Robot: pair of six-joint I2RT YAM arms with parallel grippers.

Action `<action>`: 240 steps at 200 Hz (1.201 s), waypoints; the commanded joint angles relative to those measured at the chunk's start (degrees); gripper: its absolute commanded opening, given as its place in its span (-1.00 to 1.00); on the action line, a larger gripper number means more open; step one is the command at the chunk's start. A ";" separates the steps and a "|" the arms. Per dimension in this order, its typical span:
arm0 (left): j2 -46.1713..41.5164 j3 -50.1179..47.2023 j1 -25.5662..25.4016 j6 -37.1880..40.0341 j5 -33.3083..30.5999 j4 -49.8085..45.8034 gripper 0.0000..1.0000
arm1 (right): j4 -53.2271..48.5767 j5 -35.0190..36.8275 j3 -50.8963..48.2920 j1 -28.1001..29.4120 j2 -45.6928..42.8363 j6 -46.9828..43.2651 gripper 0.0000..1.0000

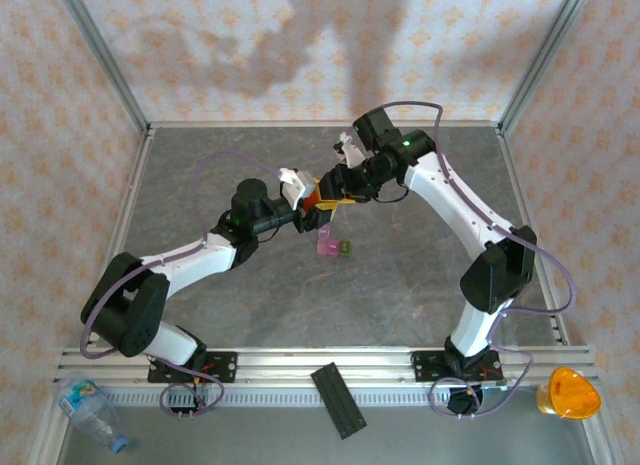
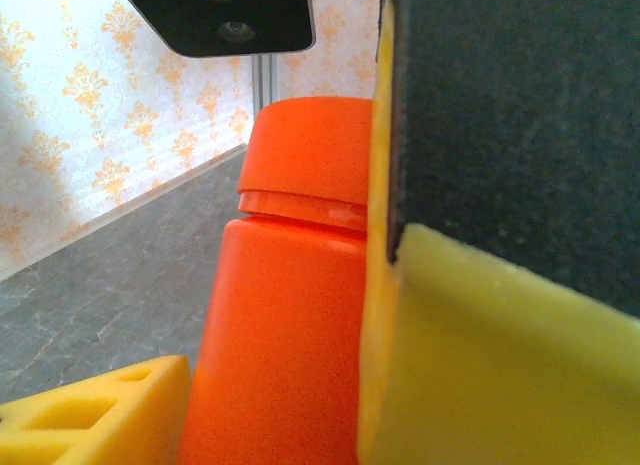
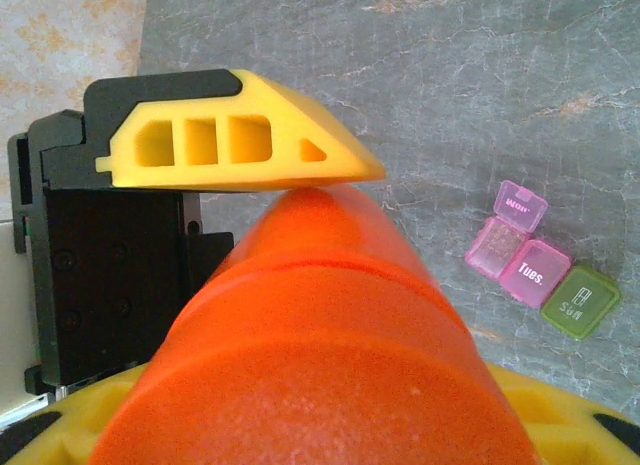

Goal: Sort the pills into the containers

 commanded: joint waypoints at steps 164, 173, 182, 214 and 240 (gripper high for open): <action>0.92 0.83 -0.80 -1.58 1.14 -0.88 -0.18 | 3.79 -1.26 -1.14 -0.42 -3.45 1.46 -0.36; 0.83 0.92 -0.80 -2.14 1.09 -0.63 -0.26 | 3.83 -1.13 -1.10 -0.41 -3.52 1.39 -0.33; 0.74 0.91 -0.85 -3.12 0.92 -0.24 -0.37 | 3.81 -0.80 -1.06 -0.42 -3.67 1.48 -0.26; 0.15 1.41 -0.80 -5.82 -1.39 -0.73 -1.00 | 5.13 0.18 -1.51 -2.47 -6.07 2.95 0.27; -0.78 1.36 -0.81 -7.58 -4.06 -0.92 -1.00 | 5.92 -0.42 -2.87 -5.55 -9.80 3.91 0.48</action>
